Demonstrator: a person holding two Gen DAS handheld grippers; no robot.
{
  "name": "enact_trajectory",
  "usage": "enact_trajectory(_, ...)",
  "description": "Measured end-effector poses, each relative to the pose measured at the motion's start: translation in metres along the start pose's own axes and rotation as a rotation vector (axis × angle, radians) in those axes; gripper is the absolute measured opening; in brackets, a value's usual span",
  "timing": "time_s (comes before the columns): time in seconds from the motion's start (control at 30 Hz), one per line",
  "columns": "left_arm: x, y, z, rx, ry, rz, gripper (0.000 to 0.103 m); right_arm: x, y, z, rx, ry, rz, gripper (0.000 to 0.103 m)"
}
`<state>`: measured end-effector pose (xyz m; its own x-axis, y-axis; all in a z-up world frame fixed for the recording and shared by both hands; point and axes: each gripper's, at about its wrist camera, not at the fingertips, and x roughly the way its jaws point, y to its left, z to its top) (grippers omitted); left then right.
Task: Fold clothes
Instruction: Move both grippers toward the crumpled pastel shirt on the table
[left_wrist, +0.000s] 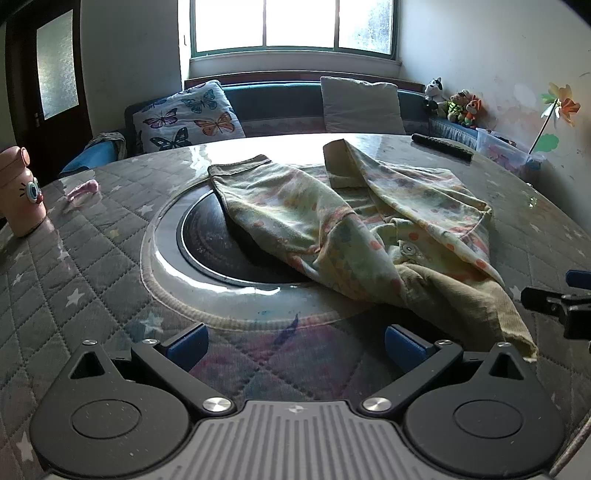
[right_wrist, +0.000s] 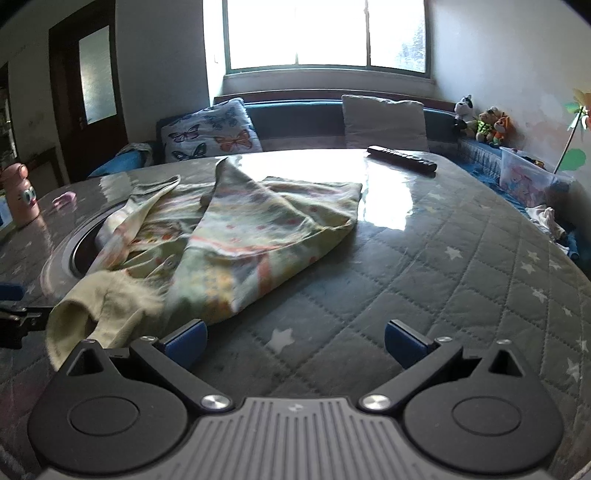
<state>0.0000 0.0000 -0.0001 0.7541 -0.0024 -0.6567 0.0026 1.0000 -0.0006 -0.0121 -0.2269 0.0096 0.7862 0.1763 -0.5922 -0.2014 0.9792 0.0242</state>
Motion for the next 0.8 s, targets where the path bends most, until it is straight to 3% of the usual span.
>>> enact_trajectory(0.8, -0.006, -0.014, -0.019, 0.020, 0.044, -0.011, 0.103, -0.010, 0.020, -0.020, 0.002, 0.067, 0.060, 0.103)
